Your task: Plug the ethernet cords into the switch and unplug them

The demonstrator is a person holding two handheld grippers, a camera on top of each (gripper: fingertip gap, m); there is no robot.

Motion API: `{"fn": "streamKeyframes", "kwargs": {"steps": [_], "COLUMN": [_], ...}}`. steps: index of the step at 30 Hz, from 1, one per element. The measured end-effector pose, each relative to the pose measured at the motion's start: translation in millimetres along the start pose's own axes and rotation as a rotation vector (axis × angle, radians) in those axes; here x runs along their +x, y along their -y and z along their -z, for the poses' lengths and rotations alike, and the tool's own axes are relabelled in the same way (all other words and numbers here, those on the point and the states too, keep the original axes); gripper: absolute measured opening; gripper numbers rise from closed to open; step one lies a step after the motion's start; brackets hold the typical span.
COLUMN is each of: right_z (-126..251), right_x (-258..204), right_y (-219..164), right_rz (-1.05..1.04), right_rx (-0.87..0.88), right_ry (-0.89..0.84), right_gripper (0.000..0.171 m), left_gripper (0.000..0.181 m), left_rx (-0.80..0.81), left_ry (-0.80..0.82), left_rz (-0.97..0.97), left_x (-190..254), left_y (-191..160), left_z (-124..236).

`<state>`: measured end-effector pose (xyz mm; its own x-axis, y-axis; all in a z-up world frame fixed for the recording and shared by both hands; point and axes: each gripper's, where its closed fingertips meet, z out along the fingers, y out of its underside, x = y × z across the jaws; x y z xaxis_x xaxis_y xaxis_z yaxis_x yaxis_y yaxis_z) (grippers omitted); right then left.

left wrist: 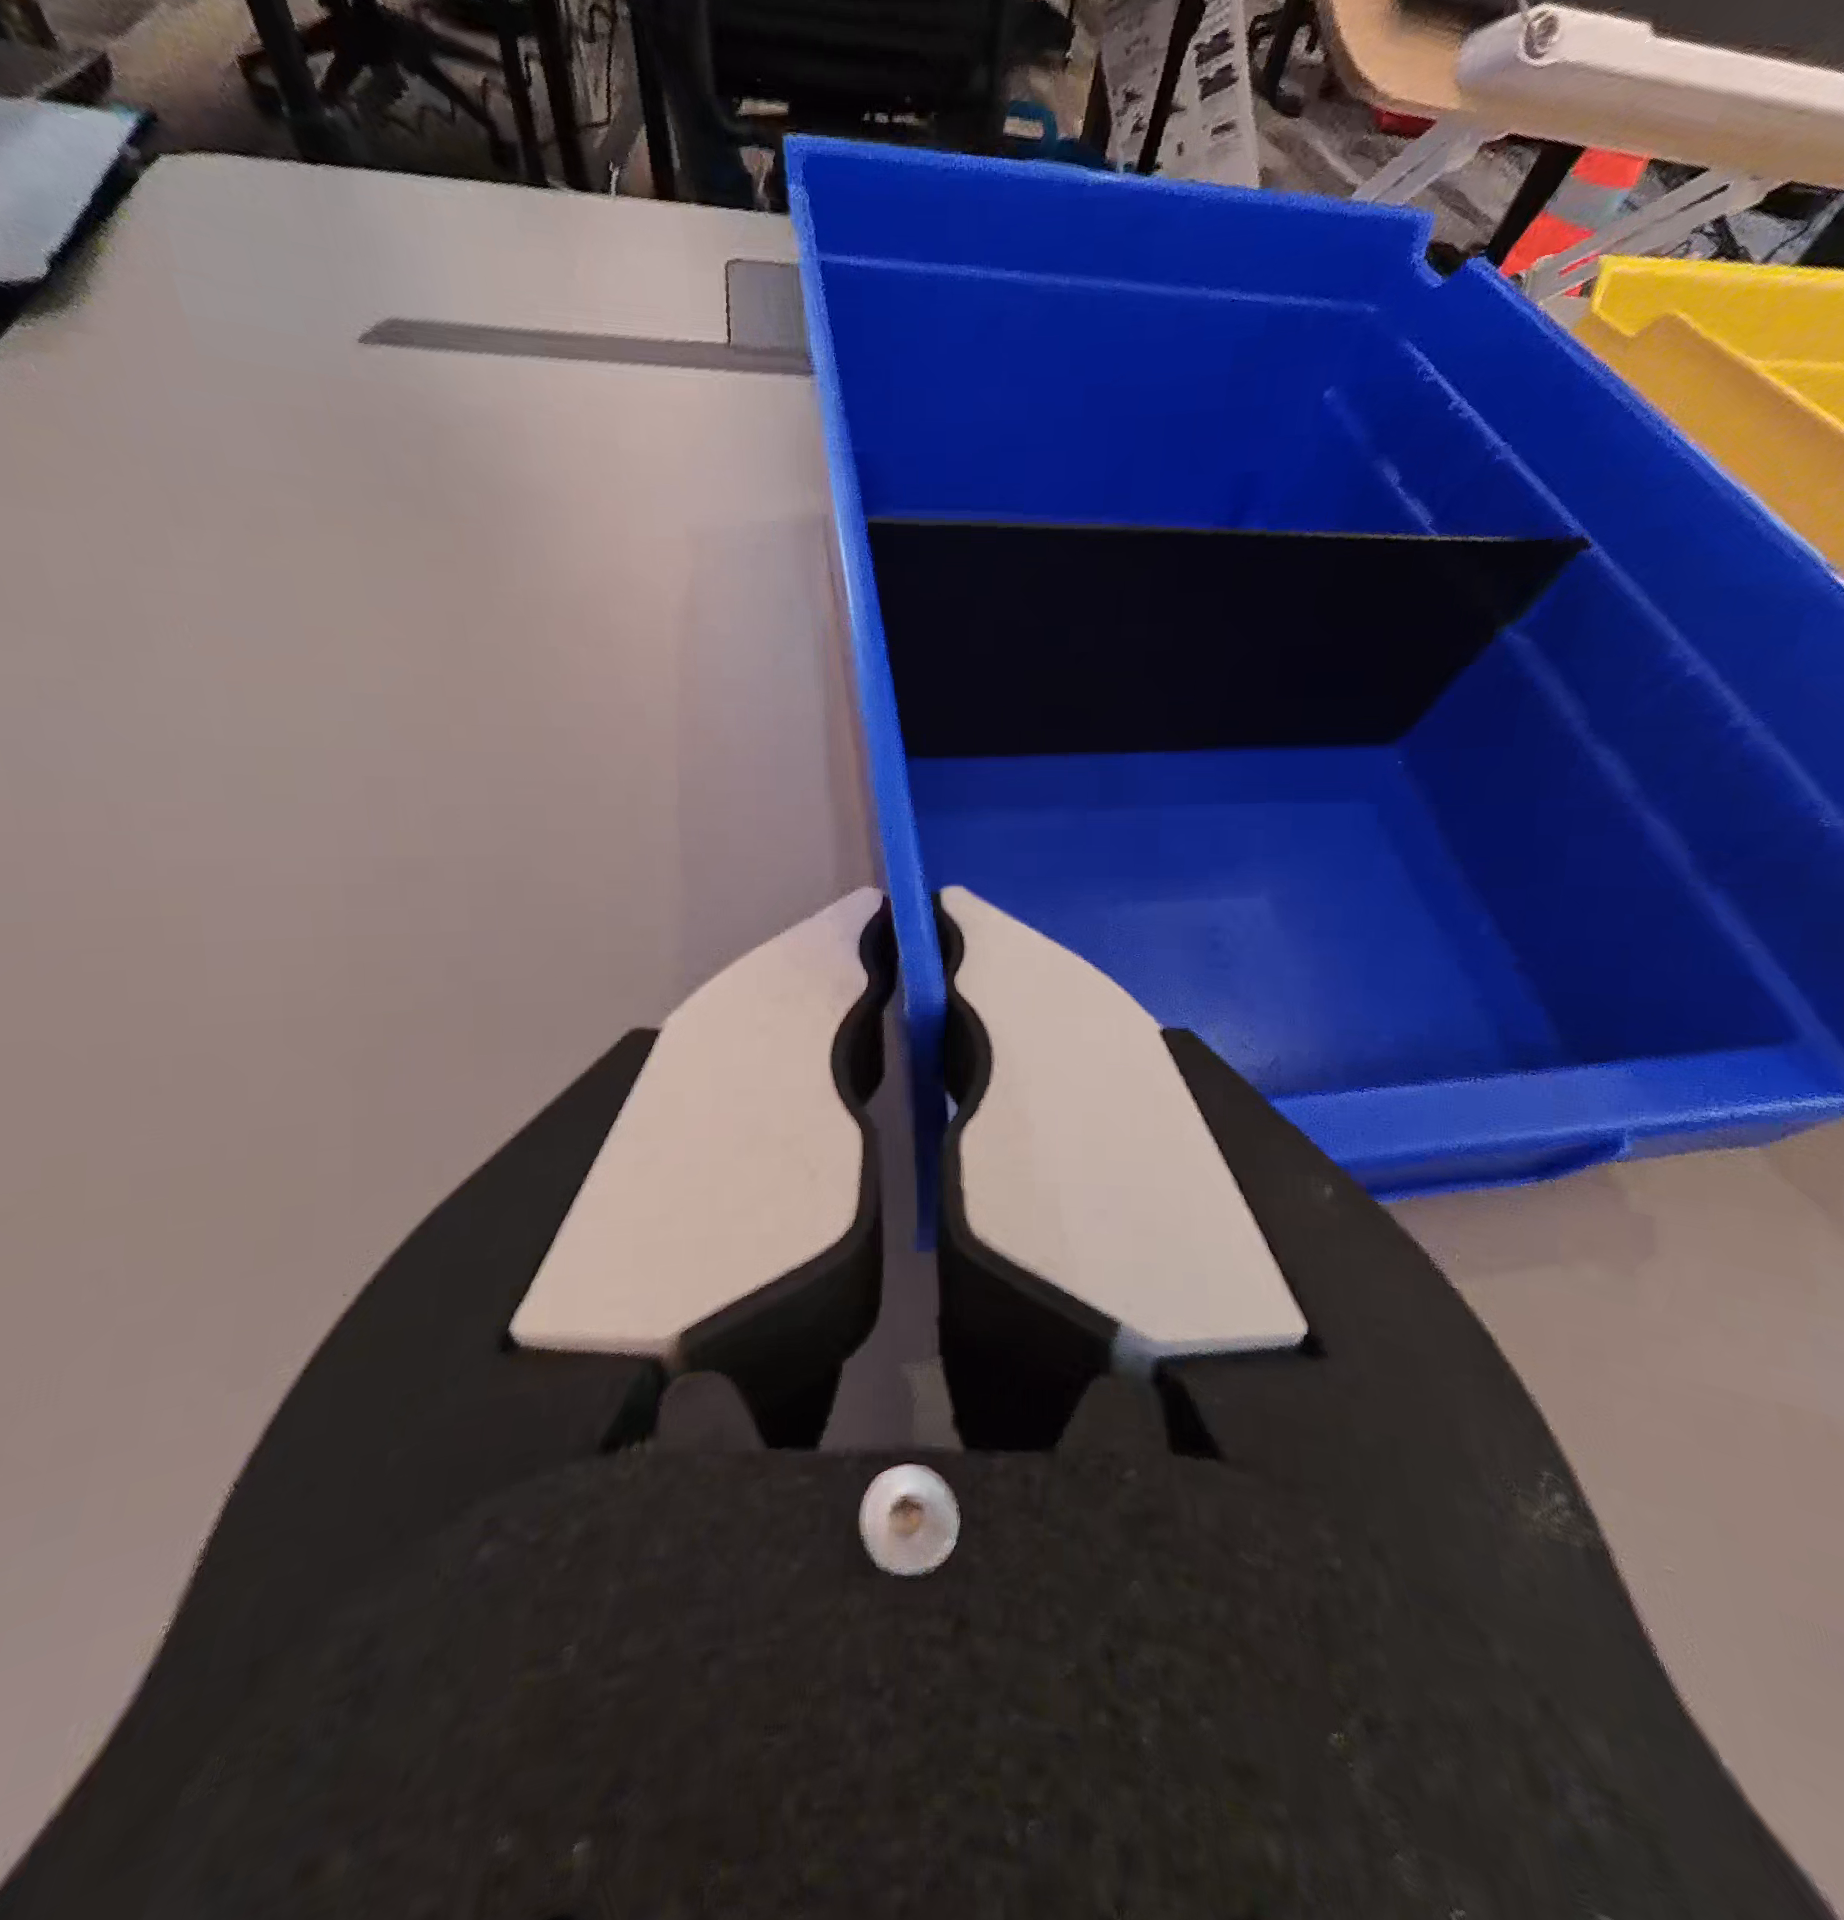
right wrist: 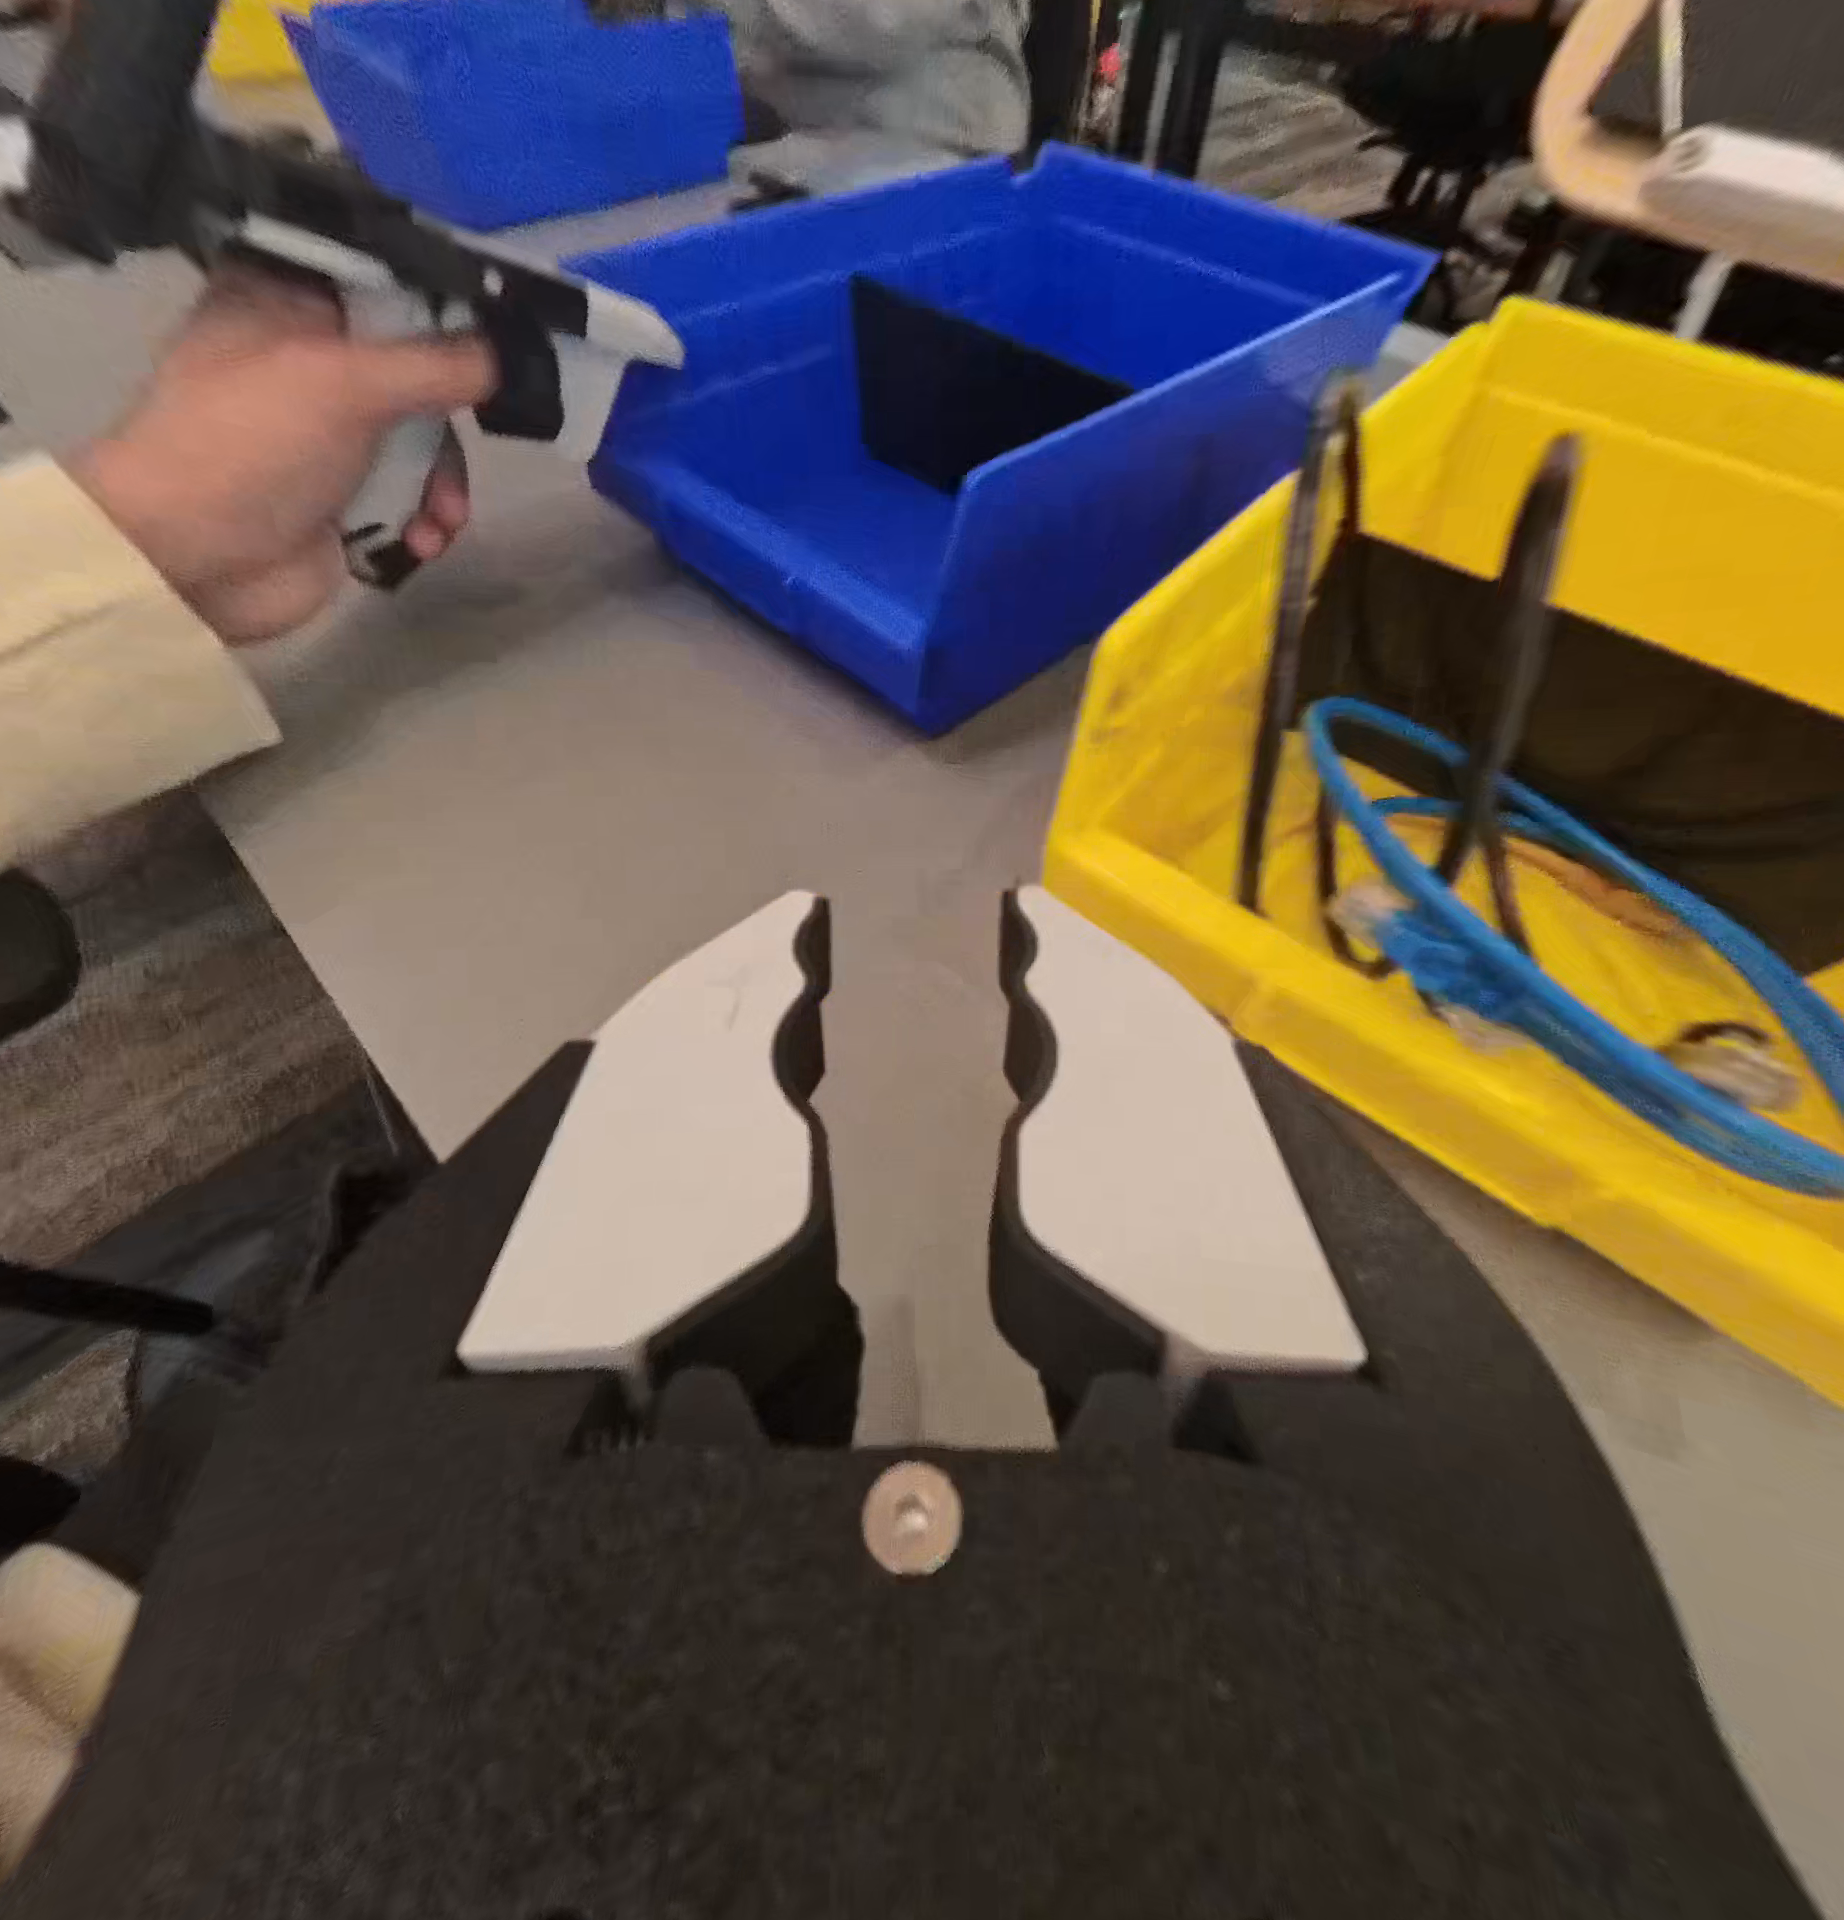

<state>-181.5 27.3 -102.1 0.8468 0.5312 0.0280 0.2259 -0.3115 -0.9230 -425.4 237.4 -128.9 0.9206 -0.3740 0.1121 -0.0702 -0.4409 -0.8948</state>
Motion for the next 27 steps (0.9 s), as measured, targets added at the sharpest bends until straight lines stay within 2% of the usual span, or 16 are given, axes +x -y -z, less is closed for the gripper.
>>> {"fn": "streamKeyframes", "kwargs": {"steps": [2, 4, 9, 13, 16, 17, 18, 23, 27], "right_z": [-23.3, -44.4, -82.9, -101.7, -107.7, -105.1, -103.5, -90.0, -56.5], "right_x": [-21.1, -27.3, -23.1, -30.0, -19.3, -15.5, -14.1, -22.2, -9.0], "right_y": [-12.1, -14.6, 8.2, 17.3, 7.9, 7.8, 8.1, 28.1, 77.4], "right_rz": [0.051, 0.077, -0.015, -0.107, -0.173, -0.2, -0.198, -0.149, -0.114], "right_rx": [-0.073, -0.124, -0.122, -0.125, -0.19, -0.202, -0.21, -0.195, -0.062], "right_ry": [0.008, -0.037, -0.169, -0.123, -0.186, -0.207, -0.212, -0.159, -0.158], "right_gripper": [0.031, 0.04, 0.053, 0.056, 0.029, 0.013, 0.009, 0.008, 0.007], "left_gripper": [0.005, 0.005, 0.005, 0.005, 0.005, 0.005, 0.005, 0.004, 0.004], "left_rx": [-0.016, -0.027, -0.099, -0.112, -0.106, -0.108, -0.102, -0.012, 0.142], "left_ry": [0.016, 0.035, 0.083, 0.123, 0.159, 0.186, 0.197, 0.269, 0.341], "left_rz": [-0.004, 0.009, 0.097, 0.109, 0.108, 0.091, 0.068, 0.017, -0.018], "left_x": [2.1, 5.9, 19.4, 33.5, 42.6, 42.9, 44.4, 51.8, 77.9], "left_y": [-3.4, -9.5, -33.9, -52.1, -62.2, -64.5, -64.6, -48.5, 4.7], "left_z": [5.2, 16.4, 58.5, 91.7, 110.4, 115.5, 120.1, 151.2, 180.7]}}
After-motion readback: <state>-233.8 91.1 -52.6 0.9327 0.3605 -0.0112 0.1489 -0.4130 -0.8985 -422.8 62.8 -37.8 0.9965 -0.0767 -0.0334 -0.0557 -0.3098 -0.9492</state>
